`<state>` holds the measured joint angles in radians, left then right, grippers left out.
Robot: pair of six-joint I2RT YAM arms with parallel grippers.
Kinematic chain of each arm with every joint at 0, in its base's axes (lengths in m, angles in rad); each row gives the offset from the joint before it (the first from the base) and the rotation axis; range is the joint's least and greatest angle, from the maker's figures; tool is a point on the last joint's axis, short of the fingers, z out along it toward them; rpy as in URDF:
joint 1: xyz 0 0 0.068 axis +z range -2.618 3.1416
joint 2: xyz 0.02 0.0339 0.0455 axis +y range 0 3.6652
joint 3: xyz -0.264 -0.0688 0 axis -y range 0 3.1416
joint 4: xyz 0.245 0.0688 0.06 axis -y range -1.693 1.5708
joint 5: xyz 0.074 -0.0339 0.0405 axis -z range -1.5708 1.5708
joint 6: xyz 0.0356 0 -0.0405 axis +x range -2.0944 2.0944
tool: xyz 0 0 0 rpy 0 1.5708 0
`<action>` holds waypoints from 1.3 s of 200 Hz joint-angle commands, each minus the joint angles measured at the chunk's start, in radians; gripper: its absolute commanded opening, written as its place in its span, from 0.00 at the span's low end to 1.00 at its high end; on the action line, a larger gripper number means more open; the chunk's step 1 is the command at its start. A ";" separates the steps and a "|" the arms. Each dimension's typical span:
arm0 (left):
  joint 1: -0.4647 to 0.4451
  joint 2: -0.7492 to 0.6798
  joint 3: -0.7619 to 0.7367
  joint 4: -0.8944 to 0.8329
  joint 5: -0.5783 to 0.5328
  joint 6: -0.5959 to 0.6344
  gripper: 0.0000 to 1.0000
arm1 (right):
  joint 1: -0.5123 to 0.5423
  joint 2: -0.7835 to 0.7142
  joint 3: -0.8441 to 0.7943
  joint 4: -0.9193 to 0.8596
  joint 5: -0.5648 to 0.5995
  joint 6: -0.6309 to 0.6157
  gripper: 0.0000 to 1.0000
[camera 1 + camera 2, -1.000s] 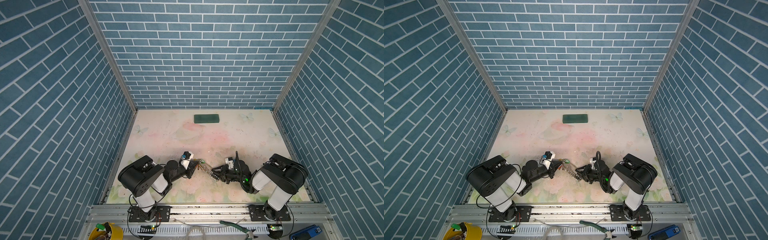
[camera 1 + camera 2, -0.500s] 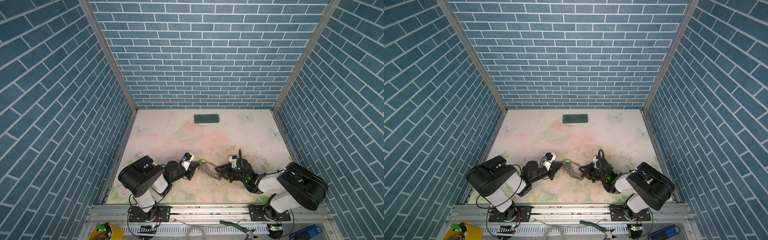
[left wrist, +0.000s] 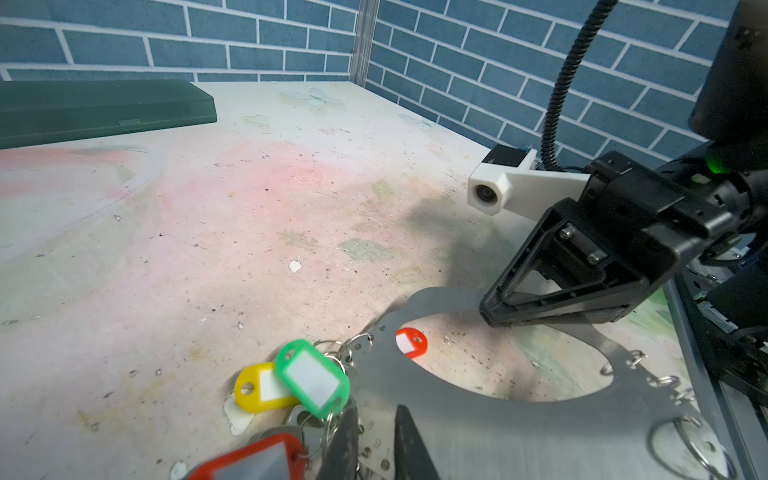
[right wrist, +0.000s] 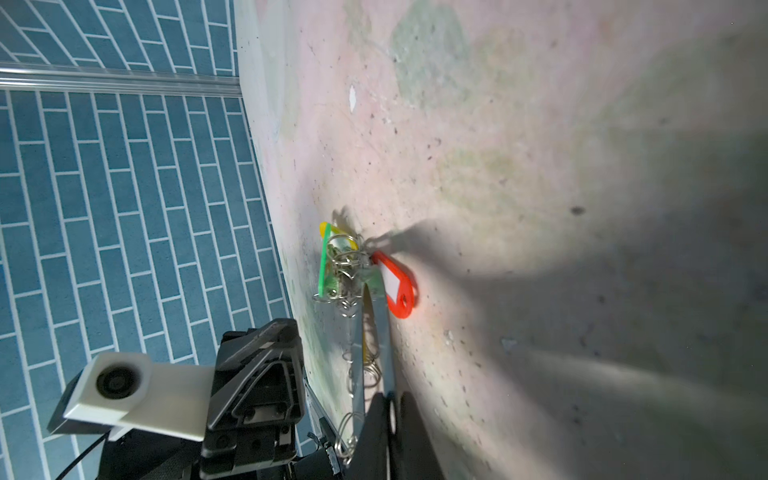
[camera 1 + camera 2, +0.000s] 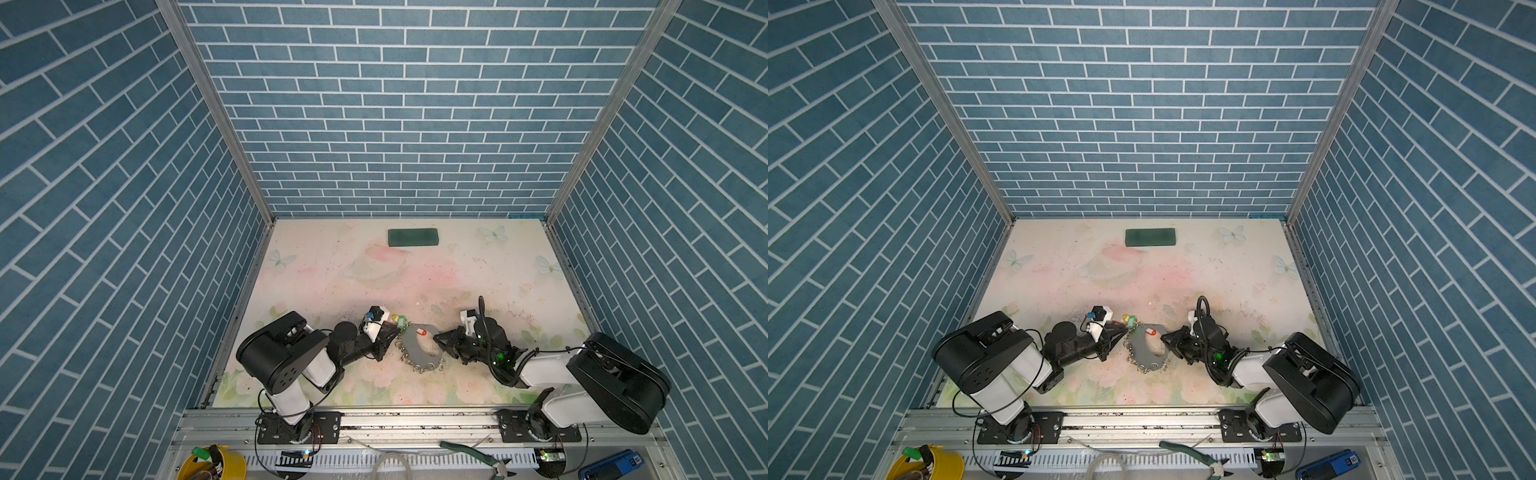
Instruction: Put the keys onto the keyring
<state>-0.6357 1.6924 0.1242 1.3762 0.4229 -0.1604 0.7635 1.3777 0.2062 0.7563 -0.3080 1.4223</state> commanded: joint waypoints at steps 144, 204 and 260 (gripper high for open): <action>0.046 -0.710 0.112 -0.881 -0.341 0.160 1.00 | -0.018 -0.166 0.965 -1.438 0.569 -1.223 0.00; 0.045 -0.830 0.059 -0.899 -0.434 0.193 0.99 | 0.004 0.120 1.205 -1.407 0.443 -1.303 0.00; 0.045 -0.900 0.042 -0.928 -0.511 0.203 1.00 | 0.005 0.394 1.514 -1.395 0.284 -1.297 0.00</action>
<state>-0.5934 0.8249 0.1841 0.4732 -0.0330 0.0235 0.7666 1.6901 1.5799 -0.6727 0.0864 0.1459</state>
